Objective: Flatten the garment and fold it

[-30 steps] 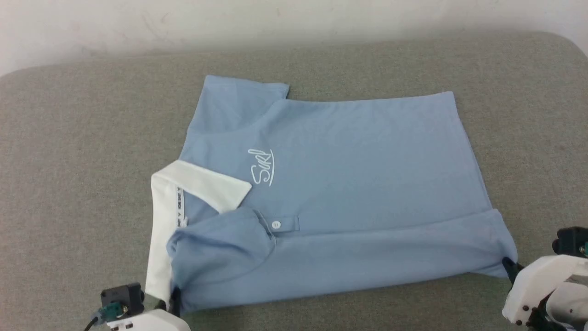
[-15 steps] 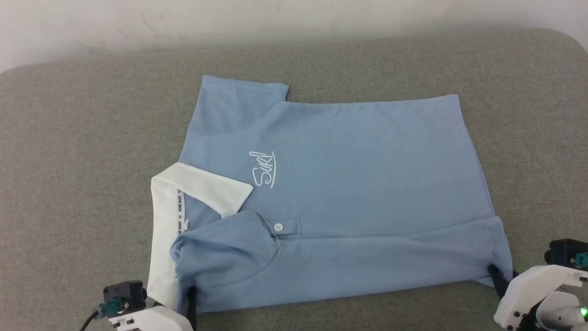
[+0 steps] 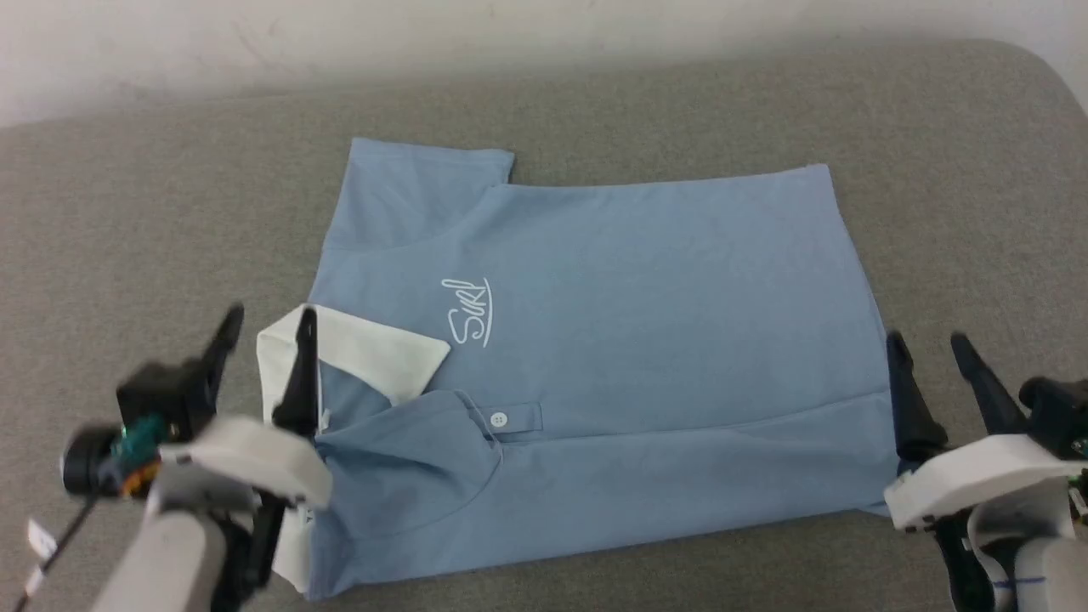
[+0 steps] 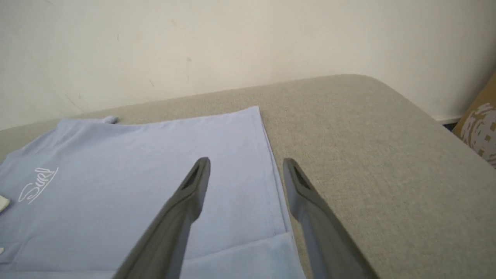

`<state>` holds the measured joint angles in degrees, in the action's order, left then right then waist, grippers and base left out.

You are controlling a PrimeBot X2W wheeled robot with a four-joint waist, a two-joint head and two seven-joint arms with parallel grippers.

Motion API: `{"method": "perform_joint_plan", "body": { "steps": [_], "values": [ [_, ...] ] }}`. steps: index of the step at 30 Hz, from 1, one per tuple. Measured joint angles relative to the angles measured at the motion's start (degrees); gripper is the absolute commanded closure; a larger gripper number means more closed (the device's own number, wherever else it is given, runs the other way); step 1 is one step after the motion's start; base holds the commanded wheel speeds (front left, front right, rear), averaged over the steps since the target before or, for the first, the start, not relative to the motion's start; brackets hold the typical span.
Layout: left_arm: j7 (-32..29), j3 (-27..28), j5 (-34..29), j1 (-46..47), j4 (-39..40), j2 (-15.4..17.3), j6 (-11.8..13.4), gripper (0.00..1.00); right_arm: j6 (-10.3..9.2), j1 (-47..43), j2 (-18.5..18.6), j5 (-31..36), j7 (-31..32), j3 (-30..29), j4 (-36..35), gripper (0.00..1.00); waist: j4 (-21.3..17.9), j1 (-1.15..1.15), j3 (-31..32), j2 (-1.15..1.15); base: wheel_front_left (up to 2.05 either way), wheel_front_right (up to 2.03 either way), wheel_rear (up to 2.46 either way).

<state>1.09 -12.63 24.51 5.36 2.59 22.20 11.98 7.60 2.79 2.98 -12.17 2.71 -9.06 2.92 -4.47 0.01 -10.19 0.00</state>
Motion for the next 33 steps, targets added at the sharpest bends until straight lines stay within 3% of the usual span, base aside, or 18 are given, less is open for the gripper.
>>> {"method": "perform_joint_plan", "body": {
  "steps": [8,12,17,24,33],
  "values": [
    [-1.41,-1.93,-3.12,20.09,-7.0,5.3,-7.95,0.0,0.0,4.8,0.8,2.1,-10.48,6.69,-2.5,0.0,-1.97,0.0,-4.46,0.0,0.0,0.0,0.0],
    [-6.11,-3.35,-3.35,30.18,-12.21,7.06,-12.2,0.0,0.0,7.31,1.67,1.87,-12.44,9.46,-2.25,0.0,-3.28,0.01,-7.59,0.0,0.0,0.0,0.0],
    [-15.52,-3.7,-1.56,40.3,-18.92,8.25,-14.78,0.0,0.0,10.05,1.82,0.99,-13.41,11.41,-1.96,0.0,-5.22,0.01,-11.65,0.0,0.0,0.0,0.0],
    [-31.41,-3.19,1.55,47.96,-25.77,10.43,-14.72,0.0,0.0,12.54,1.32,-0.1,-13.7,13.4,-1.21,0.0,-9.23,0.0,-16.15,0.0,0.0,0.0,0.0],
    [-44.46,-0.77,3.08,51.88,-26.06,12.77,-7.93,0.0,0.0,13.35,0.56,-1.65,-14.44,15.06,-0.26,0.0,-13.34,0.0,-21.46,0.0,0.0,0.0,0.0]
  ]
}}
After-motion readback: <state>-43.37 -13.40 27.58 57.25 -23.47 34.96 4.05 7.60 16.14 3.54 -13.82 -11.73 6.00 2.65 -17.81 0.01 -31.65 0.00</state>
